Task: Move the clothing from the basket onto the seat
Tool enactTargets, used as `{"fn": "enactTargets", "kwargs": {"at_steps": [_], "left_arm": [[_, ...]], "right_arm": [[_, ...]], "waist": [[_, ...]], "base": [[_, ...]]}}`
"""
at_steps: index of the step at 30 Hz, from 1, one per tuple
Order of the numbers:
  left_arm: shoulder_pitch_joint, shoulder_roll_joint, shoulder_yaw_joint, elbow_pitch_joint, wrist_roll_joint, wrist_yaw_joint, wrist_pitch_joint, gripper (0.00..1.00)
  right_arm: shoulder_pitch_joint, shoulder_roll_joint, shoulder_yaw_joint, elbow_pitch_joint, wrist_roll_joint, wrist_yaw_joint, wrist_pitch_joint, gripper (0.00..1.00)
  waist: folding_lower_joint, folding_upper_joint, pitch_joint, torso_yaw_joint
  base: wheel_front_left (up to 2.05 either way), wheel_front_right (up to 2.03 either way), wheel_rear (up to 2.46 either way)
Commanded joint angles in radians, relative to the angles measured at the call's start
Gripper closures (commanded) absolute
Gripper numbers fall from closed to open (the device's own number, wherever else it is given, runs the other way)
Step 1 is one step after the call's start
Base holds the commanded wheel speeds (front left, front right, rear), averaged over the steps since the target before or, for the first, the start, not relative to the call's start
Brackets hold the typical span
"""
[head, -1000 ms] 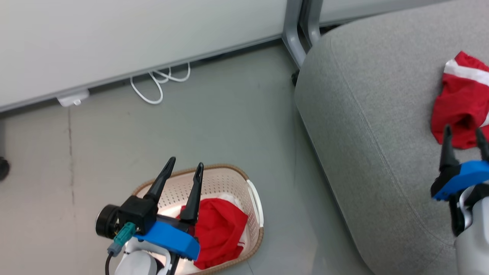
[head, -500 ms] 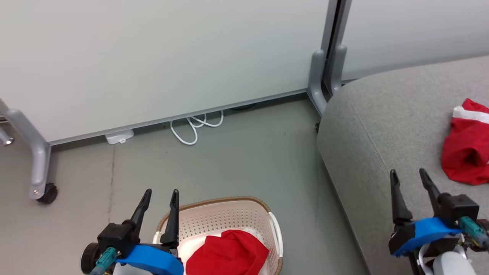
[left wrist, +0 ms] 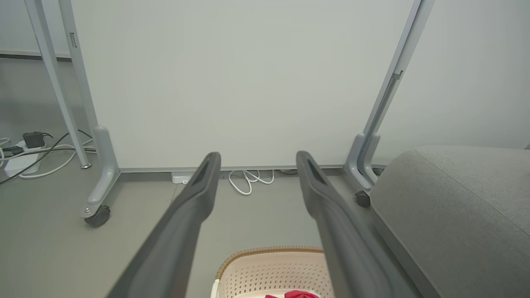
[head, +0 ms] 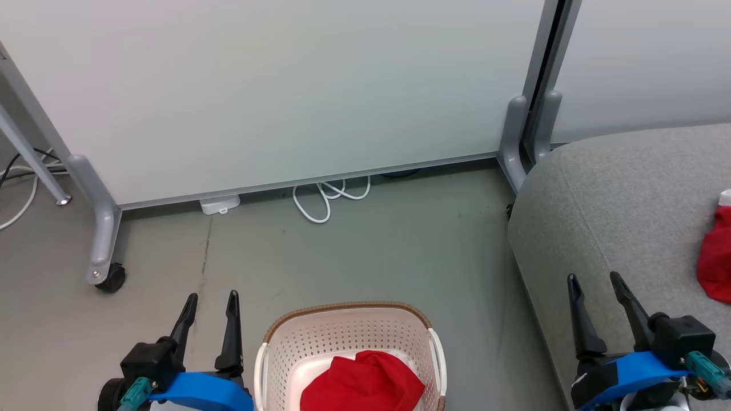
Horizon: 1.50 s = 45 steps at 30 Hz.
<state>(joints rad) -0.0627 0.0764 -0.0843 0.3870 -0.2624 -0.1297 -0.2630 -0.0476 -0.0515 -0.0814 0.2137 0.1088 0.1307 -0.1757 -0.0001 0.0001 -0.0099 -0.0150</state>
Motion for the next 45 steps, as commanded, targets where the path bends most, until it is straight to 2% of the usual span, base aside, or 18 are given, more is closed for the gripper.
{"fn": "enactTargets", "kwargs": {"at_steps": [1, 10, 27, 35, 45], "left_arm": [[0.013, -0.001, 0.006, 0.0, 0.008, -0.001, -0.003, 0.0], [0.016, -0.005, 0.011, 0.004, 0.01, -0.001, -0.003, 0.0], [0.0, -0.009, 0.008, 0.01, 0.014, -0.001, -0.003, 0.0], [-0.062, -0.01, -0.01, 0.041, 0.008, -0.001, -0.003, 0.0], [-0.207, -0.009, -0.064, 0.136, 0.001, -0.001, -0.003, 0.0]], "right_arm": [[0.021, 0.001, 0.003, -0.01, 0.01, 0.0, 0.005, 0.0], [0.037, 0.002, 0.001, -0.034, 0.022, 0.0, 0.016, 0.0], [0.024, 0.002, 0.018, -0.036, 0.025, 0.0, 0.019, 0.0], [-0.041, 0.002, 0.043, -0.07, 0.014, 0.0, 0.024, 0.0], [-0.16, 0.002, 0.097, -0.113, 0.019, 0.0, 0.013, 0.0]], "waist": [[0.0001, -0.0001, -0.002, 0.006], [0.0001, -0.0001, -0.002, 0.025], [0.0001, -0.0001, 0.025, 0.023], [0.0001, -0.0001, 0.133, 0.001], [0.0001, -0.0001, 0.359, -0.073]], "base": [[0.0, 0.0, 0.0], [0.0, 0.0, 0.0], [0.0, 0.0, 0.0], [0.0, 0.0, 0.0], [0.0, 0.0, 0.0]]}}
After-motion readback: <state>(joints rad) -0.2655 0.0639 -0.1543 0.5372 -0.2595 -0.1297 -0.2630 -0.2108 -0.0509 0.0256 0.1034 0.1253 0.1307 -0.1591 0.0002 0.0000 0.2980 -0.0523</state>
